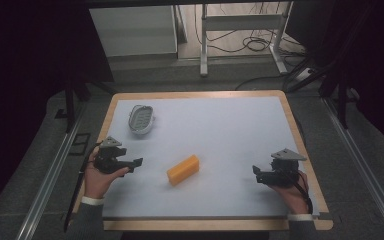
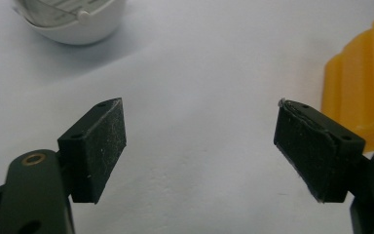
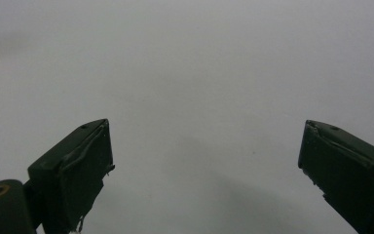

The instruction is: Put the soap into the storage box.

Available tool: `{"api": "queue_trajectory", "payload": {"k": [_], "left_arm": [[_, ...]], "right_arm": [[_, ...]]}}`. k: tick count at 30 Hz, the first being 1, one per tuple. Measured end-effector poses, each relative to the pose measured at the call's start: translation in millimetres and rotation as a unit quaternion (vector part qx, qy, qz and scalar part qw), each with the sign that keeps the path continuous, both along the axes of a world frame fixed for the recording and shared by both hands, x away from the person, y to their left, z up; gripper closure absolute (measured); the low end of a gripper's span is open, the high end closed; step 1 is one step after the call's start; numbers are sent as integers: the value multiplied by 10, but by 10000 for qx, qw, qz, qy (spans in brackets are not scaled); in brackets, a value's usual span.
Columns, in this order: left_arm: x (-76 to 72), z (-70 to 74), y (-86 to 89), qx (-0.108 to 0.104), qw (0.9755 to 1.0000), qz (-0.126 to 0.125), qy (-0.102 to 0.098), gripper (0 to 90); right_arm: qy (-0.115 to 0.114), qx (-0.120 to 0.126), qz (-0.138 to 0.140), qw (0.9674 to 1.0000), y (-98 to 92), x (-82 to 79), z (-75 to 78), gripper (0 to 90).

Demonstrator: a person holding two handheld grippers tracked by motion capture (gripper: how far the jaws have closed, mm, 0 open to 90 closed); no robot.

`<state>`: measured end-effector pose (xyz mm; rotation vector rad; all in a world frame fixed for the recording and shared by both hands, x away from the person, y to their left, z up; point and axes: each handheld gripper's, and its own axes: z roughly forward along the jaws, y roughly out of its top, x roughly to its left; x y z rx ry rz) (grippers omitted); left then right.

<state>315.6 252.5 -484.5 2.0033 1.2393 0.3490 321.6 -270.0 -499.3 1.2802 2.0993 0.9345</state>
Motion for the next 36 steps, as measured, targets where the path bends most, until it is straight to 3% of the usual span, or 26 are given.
{"api": "queue_trajectory", "payload": {"k": [8,16,28,36], "left_arm": [[-23,191,-37,-49,9995,-298,38,196],[9,338,-74,-26,9992,-395,-64,192],[20,464,-226,58,9979,-622,-144,190],[30,475,-278,139,9974,-695,-137,188]], "right_arm": [[-110,10,-5,9999,-13,-45,46,61],[-117,-16,3,9999,-25,-65,58,62],[-143,-38,-54,9999,-60,-80,61,64],[-194,-28,-8,9998,-70,-85,68,64]]}}
